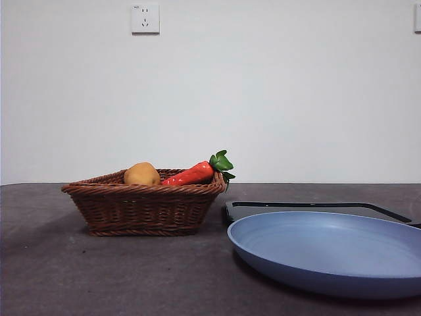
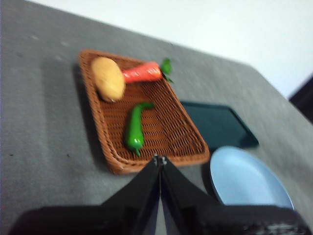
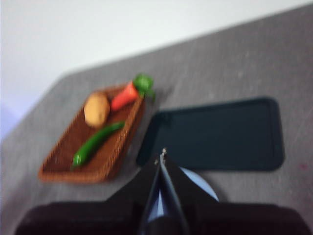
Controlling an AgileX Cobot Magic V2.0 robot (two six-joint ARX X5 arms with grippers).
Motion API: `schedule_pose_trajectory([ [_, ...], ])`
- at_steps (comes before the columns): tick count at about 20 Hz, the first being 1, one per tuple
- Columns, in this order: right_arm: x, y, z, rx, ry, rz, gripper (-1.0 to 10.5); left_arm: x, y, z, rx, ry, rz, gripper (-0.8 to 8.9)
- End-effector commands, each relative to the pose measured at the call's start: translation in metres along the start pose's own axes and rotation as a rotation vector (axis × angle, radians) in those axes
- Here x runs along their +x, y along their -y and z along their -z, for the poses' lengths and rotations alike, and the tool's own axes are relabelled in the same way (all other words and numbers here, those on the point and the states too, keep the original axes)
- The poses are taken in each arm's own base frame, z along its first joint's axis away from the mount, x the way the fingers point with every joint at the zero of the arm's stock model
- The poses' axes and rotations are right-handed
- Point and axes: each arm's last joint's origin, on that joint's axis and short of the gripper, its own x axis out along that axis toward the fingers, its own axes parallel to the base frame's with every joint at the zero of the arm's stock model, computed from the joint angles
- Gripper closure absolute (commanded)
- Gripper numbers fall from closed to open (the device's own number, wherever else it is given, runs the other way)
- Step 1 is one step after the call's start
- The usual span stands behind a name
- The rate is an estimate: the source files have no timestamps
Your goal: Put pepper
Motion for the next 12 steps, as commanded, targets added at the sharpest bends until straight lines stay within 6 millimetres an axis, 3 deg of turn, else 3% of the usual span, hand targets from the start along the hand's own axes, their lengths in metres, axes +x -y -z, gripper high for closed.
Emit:
schedule_pose_trajectory([
  [1, -0.004, -0.006, -0.015, -0.113, -0.088, 0.005, 9.4, -0.001, 0.005, -0.015, 0.128, -0.075, 0.025, 8.07],
  [8, -0.006, -0.014, -0.036, -0.183, -0.37, 0.006, 9.4, 0.003, 0.012, -0.037, 0.15, -0.271, 0.088, 8.07],
  [12, 0.001, -0.012, -0.035, -0.168, -0.464, 0.007, 9.4, 0.005, 0.011, -0.04, 0.135, -0.307, 0.102, 8.03],
])
